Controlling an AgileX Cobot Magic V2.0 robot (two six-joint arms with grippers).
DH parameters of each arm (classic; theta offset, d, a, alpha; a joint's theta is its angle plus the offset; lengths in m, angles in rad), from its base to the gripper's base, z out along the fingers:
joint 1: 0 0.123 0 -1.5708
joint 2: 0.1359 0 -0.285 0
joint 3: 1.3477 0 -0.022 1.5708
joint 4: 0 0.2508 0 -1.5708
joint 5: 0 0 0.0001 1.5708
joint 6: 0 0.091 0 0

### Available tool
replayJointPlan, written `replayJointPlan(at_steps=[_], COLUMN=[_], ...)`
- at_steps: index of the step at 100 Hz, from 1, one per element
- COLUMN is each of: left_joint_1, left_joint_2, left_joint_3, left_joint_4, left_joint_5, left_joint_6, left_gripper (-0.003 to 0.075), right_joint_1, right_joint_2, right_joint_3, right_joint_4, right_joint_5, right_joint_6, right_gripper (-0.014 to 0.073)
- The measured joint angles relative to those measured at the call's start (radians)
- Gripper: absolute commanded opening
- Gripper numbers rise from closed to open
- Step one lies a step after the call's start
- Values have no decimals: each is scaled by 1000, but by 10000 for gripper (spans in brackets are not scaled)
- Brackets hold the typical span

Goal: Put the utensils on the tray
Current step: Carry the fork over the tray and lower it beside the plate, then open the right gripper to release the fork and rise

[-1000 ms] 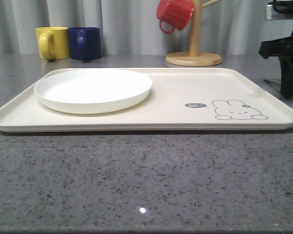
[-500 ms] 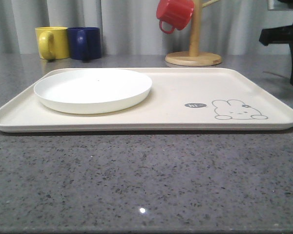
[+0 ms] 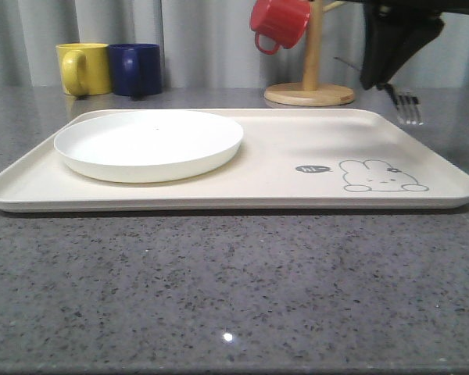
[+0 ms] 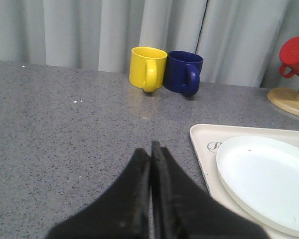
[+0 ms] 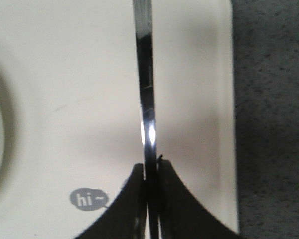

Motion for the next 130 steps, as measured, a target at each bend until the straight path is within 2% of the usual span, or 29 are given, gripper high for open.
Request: replayJointPlan(at_steps=[17, 39, 84, 96, 115, 122, 130], left_joint_1=[0, 0, 0, 0, 0, 0, 0], left_joint_2=[0, 0, 0, 0, 0, 0, 0], left_joint_3=[0, 0, 0, 0, 0, 0, 0], left_joint_4=[0, 0, 0, 0, 0, 0, 0], left_joint_5=[0, 0, 0, 0, 0, 0, 0], left_joint_6=[0, 0, 0, 0, 0, 0, 0], left_gripper=[-19, -19, -19, -19, -19, -19, -19], right_joint_1=[88, 152, 177, 177, 177, 177, 177], right_joint_2=[61, 138, 181, 187, 187, 187, 188], right_joint_3=[-1, -1, -1, -5, -5, -6, -8], right_joint_4=[-43, -56, -58, -58, -58, -58, -58], right_joint_5=[-49, -90, -133, -136, -140, -142, -142], right_joint_6=[109, 164, 185, 187, 187, 187, 187], right_gripper=[-46, -46, -41, 36, 242, 288, 301])
